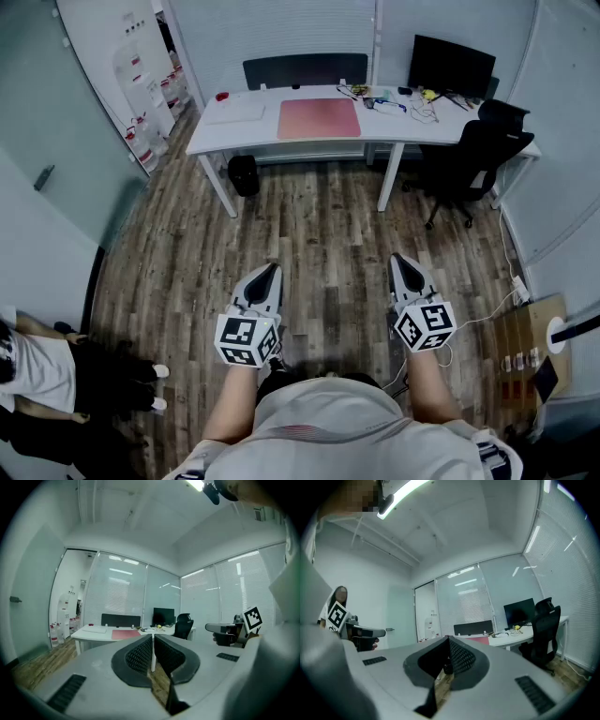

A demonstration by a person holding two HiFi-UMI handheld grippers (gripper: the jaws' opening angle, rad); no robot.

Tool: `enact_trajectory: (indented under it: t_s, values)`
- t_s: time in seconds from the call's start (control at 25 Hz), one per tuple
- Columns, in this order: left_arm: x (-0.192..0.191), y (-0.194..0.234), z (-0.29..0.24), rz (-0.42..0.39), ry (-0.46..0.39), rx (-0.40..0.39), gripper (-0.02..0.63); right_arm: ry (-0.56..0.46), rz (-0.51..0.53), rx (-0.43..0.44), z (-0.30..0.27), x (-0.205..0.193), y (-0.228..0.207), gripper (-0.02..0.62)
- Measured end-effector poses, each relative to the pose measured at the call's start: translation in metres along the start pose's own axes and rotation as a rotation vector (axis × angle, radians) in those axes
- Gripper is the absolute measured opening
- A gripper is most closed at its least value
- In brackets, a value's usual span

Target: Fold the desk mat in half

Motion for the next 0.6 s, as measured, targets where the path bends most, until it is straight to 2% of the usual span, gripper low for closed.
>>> enact_trajectory:
  t_s: [0.6]
  values:
    - [0.004,-0.015,-0.026,-0.008,-0.005,-0.037,0.026,-0.015,0.005,-0.039,0.006,0.003,-0.031,0.051]
Point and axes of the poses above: the fingertips, and each gripper's own axes: z backward along the fingers, y to its left, x out of its top, the point moved 8 cm from there along z, backward along the fingers, and after that the axes turned 5 degrees about -x, right-handed, at the moved point
